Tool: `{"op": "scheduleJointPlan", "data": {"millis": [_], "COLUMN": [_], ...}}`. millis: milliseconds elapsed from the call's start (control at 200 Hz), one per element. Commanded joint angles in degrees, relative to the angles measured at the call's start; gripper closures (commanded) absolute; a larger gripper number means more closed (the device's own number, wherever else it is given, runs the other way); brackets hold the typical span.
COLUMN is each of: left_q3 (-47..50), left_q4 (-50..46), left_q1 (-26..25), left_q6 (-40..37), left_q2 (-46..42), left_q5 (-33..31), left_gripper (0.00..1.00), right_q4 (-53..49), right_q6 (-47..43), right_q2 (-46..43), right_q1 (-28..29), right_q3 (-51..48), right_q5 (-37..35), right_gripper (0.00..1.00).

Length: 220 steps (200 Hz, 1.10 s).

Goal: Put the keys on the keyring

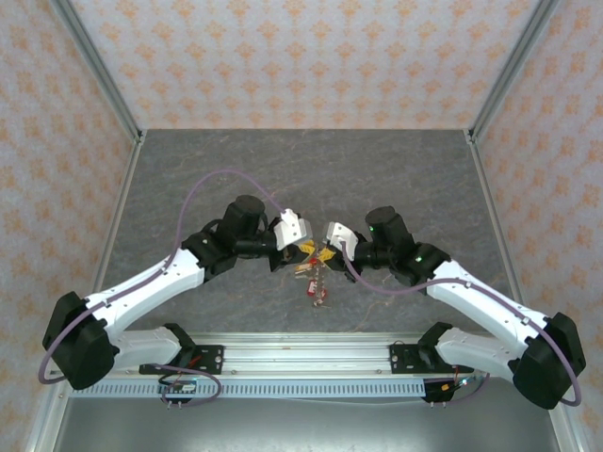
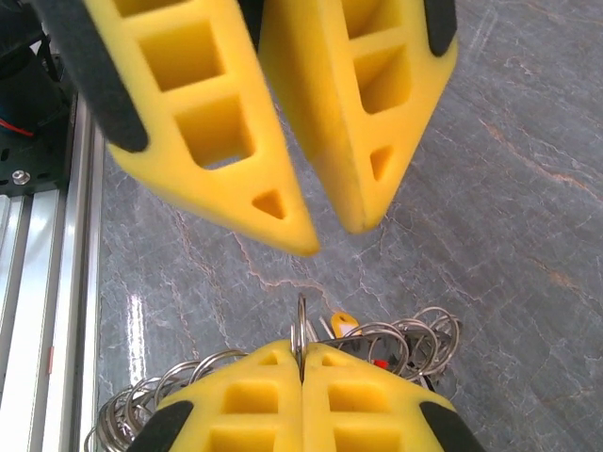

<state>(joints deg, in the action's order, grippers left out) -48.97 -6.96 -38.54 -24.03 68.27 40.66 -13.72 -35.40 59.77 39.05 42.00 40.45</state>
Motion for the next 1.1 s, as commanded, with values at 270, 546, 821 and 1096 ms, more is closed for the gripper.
{"op": "scheduleJointPlan", "data": {"millis": [270, 546, 821, 1096], "left_q3": [4.5, 4.9, 3.5, 0.4], "left_q4": [2.5, 2.1, -1.4, -5.3], "left_q1": [-0.2, -0.2, -0.2, -0.2], "left_q6": [-0.8, -1.0, -3.0, -6.6], "left_q2": [-7.6, -9.5, -8.8, -4.6], "left_q5": [-4.9, -5.7, -5.1, -1.9], "left_gripper": [0.73, 0.72, 0.69, 0.66], "right_q4": [5.4, 4.6, 3.8, 3.8], "right_q6": [4.0, 3.6, 1.3, -0.7], "right_q2": [0.1, 1.7, 0.7, 1.1], "right_q1": [-0.3, -0.3, -0.2, -0.3], "right_q3": [1.0, 2.6, 1.8, 2.8], "right_q5": [-1.1, -0.5, -0.3, 1.3], "right_gripper": [1.00, 1.00, 1.00, 1.00]}}
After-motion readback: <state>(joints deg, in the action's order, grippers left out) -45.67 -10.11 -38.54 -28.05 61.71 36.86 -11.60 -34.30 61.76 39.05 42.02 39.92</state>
